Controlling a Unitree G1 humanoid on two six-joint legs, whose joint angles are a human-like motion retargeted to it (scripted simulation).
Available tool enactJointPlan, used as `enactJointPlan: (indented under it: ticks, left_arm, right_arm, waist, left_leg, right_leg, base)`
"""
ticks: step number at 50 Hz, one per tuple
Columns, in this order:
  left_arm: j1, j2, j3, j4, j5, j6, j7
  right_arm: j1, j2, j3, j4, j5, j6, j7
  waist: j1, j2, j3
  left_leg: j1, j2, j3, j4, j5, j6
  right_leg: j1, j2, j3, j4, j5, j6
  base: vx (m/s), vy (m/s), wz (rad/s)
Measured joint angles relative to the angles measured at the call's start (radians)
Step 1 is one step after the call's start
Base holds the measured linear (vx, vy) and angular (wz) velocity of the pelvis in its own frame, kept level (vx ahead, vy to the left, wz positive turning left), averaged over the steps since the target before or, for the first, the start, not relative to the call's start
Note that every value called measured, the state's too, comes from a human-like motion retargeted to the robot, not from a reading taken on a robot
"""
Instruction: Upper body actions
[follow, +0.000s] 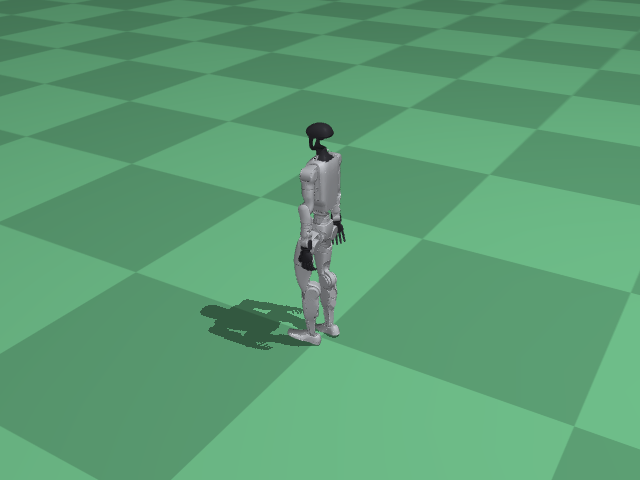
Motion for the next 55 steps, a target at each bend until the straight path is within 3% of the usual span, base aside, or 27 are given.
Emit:
enactJointPlan:
  ticks: [20, 28, 35, 40, 49, 55]
  left_arm:
    - [0.022, -0.004, 0.003, 0.012, -0.004, -0.006, 0.015]
    - [0.031, -0.008, 0.015, 0.014, -0.022, -0.011, 0.029]
    - [0.011, -0.018, 0.011, -0.004, -0.029, -0.019, 0.054]
    - [0.012, -0.02, 0.013, -0.011, -0.04, -0.029, 0.068]
    - [0.037, -0.017, 0.013, 0.025, -0.024, -0.016, 0.059]
    - [0.023, -0.005, -0.005, 0.007, -0.004, -0.007, 0.04]
  right_arm:
    - [-0.013, -0.034, -0.026, 0.03, -0.011, 0.006, 0.015]
    - [-0.016, -0.045, -0.038, 0.046, -0.015, 0.012, 0.01]
    - [-0.018, -0.059, -0.048, 0.048, -0.015, 0.019, 0.004]
    - [-0.016, -0.062, -0.048, 0.054, -0.016, 0.022, 0.003]
    - [-0.005, -0.057, -0.067, 0.048, -0.021, 0.023, 0.006]
    - [0.004, -0.047, -0.07, 0.048, -0.001, 0.019, 0.016]
  waist:
    - [0.006, 0.013, -0.038]
    - [0.004, 0.009, -0.03]
    - [-0.022, 0.016, 0.0]
    - [-0.01, 0.005, 0.007]
    - [-0.021, 0.041, -0.048]
    - [-0.006, 0.033, -0.053]
  left_leg:
    - [-0.01, 0.055, -0.036, 0.04, 0.039, -0.071]
    - [-0.069, 0.086, -0.077, 0.166, 0.027, -0.144]
    - [-0.146, 0.085, -0.163, 0.303, 0.103, -0.197]
    - [-0.135, 0.077, -0.223, 0.304, 0.089, -0.163]
    - [-0.042, 0.081, -0.109, 0.096, 0.042, -0.093]
    - [-0.012, 0.05, -0.085, 0.039, 0.039, -0.063]
  right_leg:
    - [0.03, 0.058, -0.015, -0.022, -0.05, -0.05]
    - [0.033, 0.06, -0.013, -0.032, -0.051, -0.062]
    - [0.04, 0.052, -0.051, -0.039, -0.051, -0.063]
    - [0.041, 0.032, -0.042, -0.038, -0.047, -0.063]
    - [0.014, 0.047, 0.006, -0.029, -0.045, -0.052]
    - [0.006, 0.022, 0.008, -0.023, -0.034, -0.039]
  base:
    - [-0.04, -0.1, 0.16]
    - [-0.05, -0.09, 0.06]
    - [-0.08, -0.03, 0.3]
    - [0.0, 0.02, -0.1]
    - [0.08, 0.09, -0.28]
    - [0.08, 0.1, -0.14]
